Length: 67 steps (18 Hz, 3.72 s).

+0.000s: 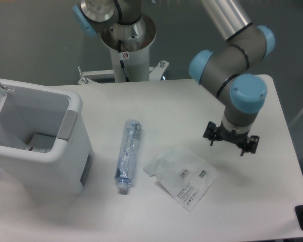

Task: Place the trash in the trash can
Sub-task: 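Move the gripper over the white printed plastic packet and lower it, then close the gripper on the edge of the white packet, then lift the packet and carry it over the white trash bin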

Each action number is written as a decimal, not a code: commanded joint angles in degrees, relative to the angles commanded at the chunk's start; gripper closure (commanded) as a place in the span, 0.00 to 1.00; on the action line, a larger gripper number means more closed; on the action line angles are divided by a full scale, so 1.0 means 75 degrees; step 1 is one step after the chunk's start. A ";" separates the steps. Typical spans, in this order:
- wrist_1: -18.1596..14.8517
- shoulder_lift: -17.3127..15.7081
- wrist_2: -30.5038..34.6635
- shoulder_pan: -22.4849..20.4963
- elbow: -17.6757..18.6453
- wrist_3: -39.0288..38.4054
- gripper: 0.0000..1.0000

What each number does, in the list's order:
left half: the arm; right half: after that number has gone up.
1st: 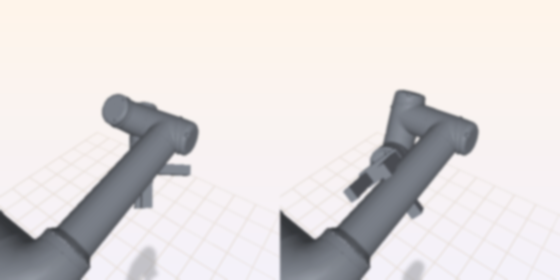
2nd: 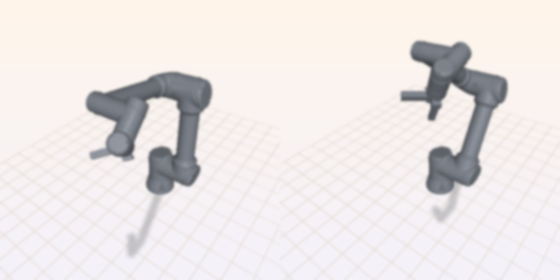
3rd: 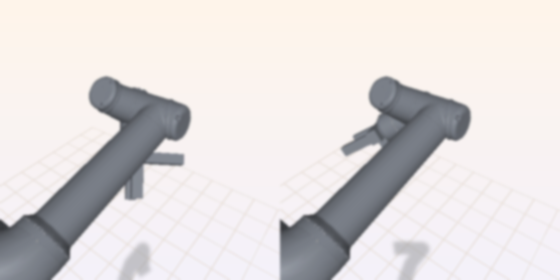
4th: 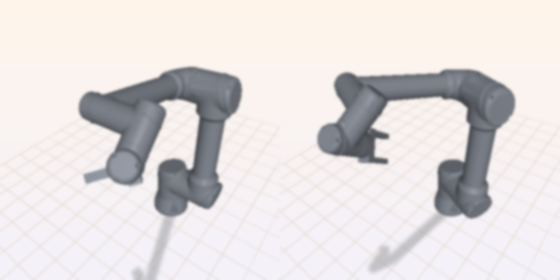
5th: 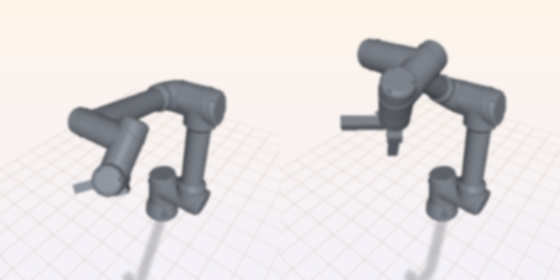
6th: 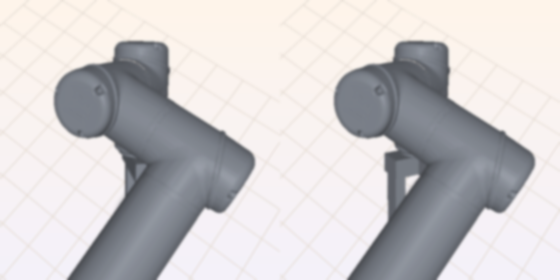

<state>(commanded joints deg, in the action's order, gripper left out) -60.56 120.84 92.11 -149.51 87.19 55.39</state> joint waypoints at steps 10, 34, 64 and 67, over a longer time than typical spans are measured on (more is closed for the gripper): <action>-0.0012 0.0166 0.0047 0.0973 0.0128 -0.1339 0.00; 0.1066 0.0822 0.0421 0.1583 -0.0083 -0.2194 0.72; 0.0996 -0.1708 -0.2530 0.1419 -0.1149 -0.3295 1.00; 0.0961 -0.2095 -0.3010 0.1524 -0.1126 -0.3424 1.00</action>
<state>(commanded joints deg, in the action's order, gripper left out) -53.35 105.12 69.54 -138.08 78.75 29.71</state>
